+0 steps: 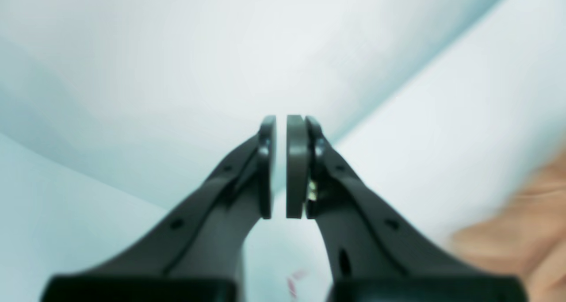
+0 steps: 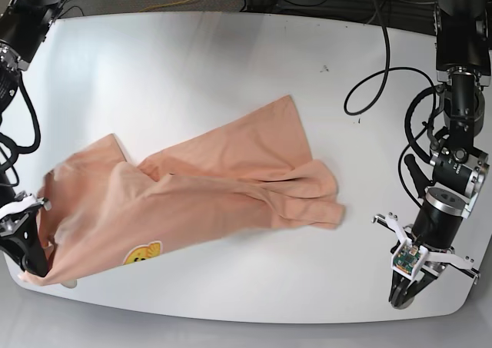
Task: Layout the t-shirt on the table in an organized manner, then fold the t-shirt properly
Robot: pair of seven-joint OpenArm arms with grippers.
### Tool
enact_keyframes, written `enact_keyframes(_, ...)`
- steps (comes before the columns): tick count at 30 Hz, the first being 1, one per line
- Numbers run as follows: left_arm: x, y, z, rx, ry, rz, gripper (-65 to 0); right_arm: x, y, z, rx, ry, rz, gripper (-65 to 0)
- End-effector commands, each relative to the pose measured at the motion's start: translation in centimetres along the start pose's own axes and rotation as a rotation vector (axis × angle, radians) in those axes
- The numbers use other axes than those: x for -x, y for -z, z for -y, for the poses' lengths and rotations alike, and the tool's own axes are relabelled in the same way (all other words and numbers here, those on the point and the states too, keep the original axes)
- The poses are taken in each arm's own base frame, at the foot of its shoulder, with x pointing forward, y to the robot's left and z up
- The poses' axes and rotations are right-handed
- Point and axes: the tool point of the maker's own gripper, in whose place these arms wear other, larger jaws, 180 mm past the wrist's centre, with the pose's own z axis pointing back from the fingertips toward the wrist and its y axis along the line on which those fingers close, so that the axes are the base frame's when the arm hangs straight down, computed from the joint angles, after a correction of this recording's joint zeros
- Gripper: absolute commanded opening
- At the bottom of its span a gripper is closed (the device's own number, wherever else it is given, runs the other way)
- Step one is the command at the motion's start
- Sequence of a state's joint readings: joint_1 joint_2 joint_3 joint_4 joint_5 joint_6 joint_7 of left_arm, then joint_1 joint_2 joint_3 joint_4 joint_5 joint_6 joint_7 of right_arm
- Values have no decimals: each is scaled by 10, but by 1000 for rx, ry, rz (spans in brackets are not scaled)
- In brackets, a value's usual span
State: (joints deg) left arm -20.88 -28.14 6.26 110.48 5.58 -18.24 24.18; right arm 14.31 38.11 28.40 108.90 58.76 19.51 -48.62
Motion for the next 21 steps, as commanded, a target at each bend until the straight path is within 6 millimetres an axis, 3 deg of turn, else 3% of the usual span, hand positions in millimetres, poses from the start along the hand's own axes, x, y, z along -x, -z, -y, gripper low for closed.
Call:
enact_keyframes(1, -17, 2, -21, -49, 23, 45, -620, -27, -3, 7, 9, -29, 65, -650)
enact_keyframes(10, -15, 4, -21, -47, 12, 18, -611, -23, -1, 9, 10, -16, 60, -650)
enact_keyframes(13, -11, 5, -3, -11, -14, -4, -550, -9, 4, 2, -9, 5, 33, -650)
enact_keyframes(21, -8, 4, 45, 87, -104, -12, -304, 15, 7, -7, -26, 48, -6, -650)
